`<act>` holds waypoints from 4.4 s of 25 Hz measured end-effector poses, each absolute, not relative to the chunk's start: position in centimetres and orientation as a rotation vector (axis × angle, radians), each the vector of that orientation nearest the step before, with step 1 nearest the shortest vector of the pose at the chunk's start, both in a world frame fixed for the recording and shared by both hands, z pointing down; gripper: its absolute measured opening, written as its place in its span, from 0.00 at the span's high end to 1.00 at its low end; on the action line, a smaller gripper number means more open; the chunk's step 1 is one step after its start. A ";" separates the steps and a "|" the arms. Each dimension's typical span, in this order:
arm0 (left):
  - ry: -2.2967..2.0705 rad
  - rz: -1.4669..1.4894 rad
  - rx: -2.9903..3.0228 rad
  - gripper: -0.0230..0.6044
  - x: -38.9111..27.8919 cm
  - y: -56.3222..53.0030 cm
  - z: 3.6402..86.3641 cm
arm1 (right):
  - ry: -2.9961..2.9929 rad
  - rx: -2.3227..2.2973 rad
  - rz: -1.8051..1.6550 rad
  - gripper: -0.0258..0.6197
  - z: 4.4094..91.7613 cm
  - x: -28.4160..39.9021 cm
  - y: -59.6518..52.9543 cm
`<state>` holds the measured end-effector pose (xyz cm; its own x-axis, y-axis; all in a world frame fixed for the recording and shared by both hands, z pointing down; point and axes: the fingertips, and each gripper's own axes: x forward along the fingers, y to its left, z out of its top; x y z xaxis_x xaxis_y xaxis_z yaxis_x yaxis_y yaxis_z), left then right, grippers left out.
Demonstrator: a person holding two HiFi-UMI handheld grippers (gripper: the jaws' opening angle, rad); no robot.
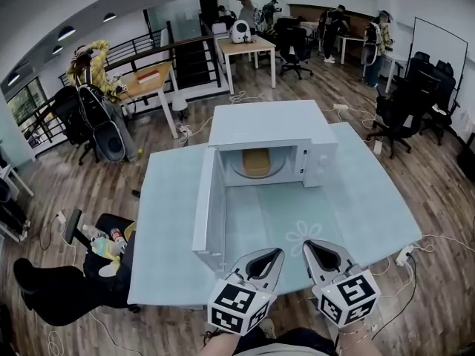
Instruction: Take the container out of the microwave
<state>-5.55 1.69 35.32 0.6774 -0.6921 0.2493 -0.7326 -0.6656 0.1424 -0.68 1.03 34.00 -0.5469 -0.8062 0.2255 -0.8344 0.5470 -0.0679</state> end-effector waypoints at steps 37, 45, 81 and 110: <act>-1.328 0.422 2.453 0.94 -4.5 -19.7 39.6 | -2.697 1.102 0.394 0.95 37.9 -0.3 -19.7; -1.353 0.481 2.382 0.94 -5.2 -23.2 42.4 | -2.686 1.028 0.456 0.95 40.5 -0.4 -22.0; -1.526 0.877 2.329 0.70 -7.4 -34.2 49.7 | -2.588 0.937 0.648 0.95 47.9 0.0 -27.3; -1.350 1.537 2.459 0.71 -6.6 -38.0 53.6 | -2.566 0.913 0.687 0.95 49.8 0.5 -27.5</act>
<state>-6.58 -37.98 53.58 0.1830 -0.6756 0.7142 -0.6210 -0.6426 -0.4488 0.52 -27.47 49.78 -0.7397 -0.4976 0.4530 -0.6574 0.6781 -0.3287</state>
